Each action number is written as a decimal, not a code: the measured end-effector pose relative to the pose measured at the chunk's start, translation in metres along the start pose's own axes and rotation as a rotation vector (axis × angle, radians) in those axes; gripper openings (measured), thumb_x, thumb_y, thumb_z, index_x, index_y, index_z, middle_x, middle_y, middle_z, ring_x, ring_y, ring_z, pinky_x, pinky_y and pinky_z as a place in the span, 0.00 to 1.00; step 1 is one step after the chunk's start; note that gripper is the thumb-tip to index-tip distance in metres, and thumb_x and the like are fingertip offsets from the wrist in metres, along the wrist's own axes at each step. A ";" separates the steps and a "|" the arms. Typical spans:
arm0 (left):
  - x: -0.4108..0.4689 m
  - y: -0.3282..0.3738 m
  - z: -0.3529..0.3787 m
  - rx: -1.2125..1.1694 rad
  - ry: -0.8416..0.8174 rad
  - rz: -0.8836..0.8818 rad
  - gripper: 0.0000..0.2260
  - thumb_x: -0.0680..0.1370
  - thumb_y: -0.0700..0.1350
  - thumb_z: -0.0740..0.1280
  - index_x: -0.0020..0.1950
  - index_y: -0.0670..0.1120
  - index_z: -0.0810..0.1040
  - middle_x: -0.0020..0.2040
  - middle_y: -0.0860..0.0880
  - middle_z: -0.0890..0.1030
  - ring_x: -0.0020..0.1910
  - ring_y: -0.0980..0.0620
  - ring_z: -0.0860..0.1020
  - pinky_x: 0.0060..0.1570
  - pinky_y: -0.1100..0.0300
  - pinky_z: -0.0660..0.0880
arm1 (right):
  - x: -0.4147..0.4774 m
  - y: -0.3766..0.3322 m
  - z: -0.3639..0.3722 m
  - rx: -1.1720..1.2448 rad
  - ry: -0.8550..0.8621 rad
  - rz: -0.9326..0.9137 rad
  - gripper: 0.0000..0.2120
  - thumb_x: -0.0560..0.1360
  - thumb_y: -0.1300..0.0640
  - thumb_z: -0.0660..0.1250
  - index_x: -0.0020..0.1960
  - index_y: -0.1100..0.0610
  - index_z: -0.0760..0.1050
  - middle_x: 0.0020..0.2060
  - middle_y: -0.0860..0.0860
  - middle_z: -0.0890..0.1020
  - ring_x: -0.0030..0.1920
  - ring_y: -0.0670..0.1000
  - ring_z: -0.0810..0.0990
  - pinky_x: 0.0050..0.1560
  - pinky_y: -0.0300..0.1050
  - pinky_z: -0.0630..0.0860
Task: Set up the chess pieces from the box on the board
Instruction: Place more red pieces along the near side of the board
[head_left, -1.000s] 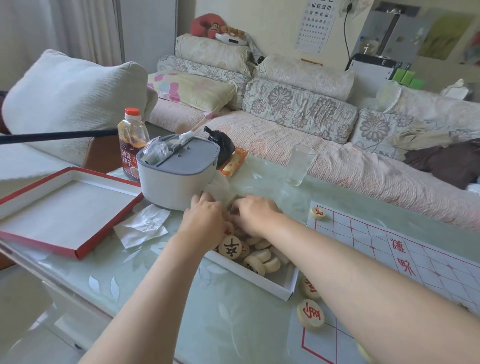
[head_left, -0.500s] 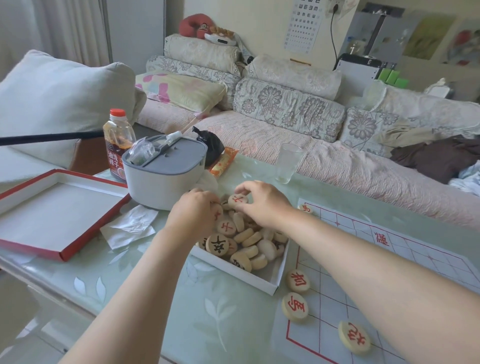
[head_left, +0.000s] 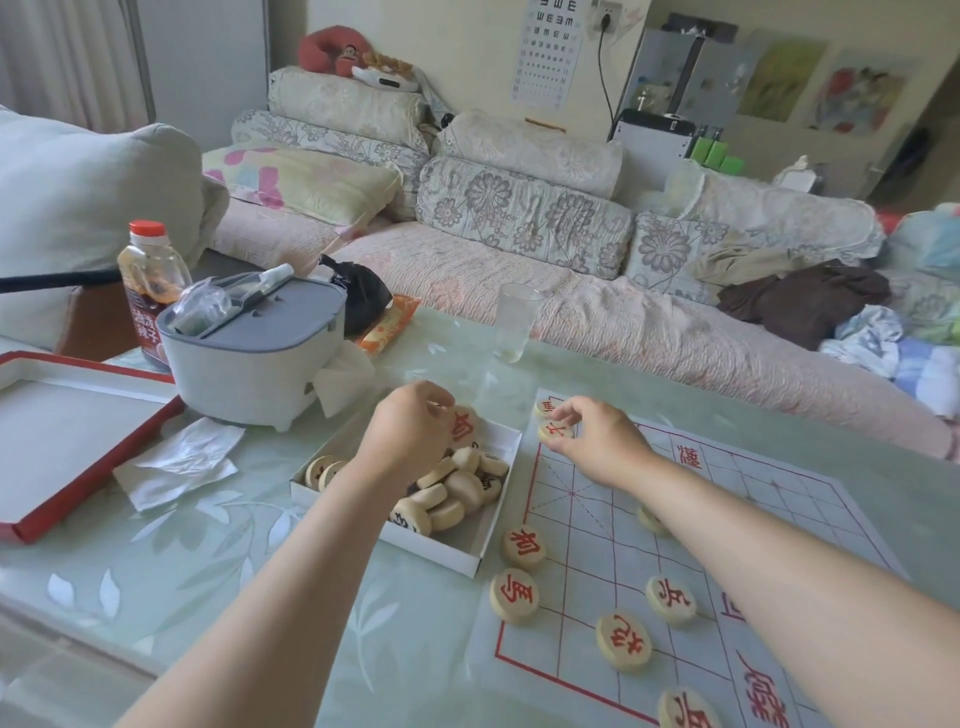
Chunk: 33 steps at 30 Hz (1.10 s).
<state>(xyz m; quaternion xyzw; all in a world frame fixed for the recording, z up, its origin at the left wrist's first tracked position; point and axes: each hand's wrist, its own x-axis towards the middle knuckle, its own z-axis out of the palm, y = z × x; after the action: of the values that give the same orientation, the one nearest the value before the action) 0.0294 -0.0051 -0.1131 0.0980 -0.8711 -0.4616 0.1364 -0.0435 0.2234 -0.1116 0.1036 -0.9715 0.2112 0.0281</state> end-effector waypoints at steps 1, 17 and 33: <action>-0.001 0.001 0.004 -0.031 -0.021 -0.010 0.11 0.78 0.39 0.61 0.55 0.49 0.78 0.49 0.49 0.81 0.44 0.52 0.79 0.41 0.58 0.79 | -0.001 0.004 0.004 -0.002 -0.007 0.010 0.15 0.74 0.46 0.72 0.58 0.47 0.76 0.58 0.45 0.78 0.55 0.47 0.76 0.49 0.42 0.67; -0.001 0.003 0.017 -0.314 -0.086 -0.138 0.05 0.74 0.43 0.70 0.49 0.48 0.80 0.36 0.51 0.84 0.39 0.50 0.85 0.46 0.47 0.82 | -0.006 -0.007 0.031 -0.068 0.031 -0.075 0.08 0.78 0.49 0.62 0.55 0.47 0.75 0.65 0.46 0.72 0.57 0.50 0.77 0.49 0.44 0.71; -0.010 0.020 0.036 0.246 -0.161 0.157 0.13 0.77 0.52 0.65 0.61 0.53 0.75 0.54 0.53 0.80 0.52 0.53 0.76 0.49 0.57 0.75 | -0.028 -0.012 0.007 0.299 0.111 -0.220 0.10 0.70 0.46 0.76 0.47 0.47 0.79 0.44 0.39 0.79 0.39 0.33 0.75 0.42 0.31 0.70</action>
<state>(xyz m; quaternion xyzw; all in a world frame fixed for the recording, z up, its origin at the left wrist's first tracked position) 0.0258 0.0372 -0.1169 0.0083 -0.9341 -0.3457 0.0887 -0.0135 0.2148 -0.1157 0.2002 -0.9092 0.3541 0.0889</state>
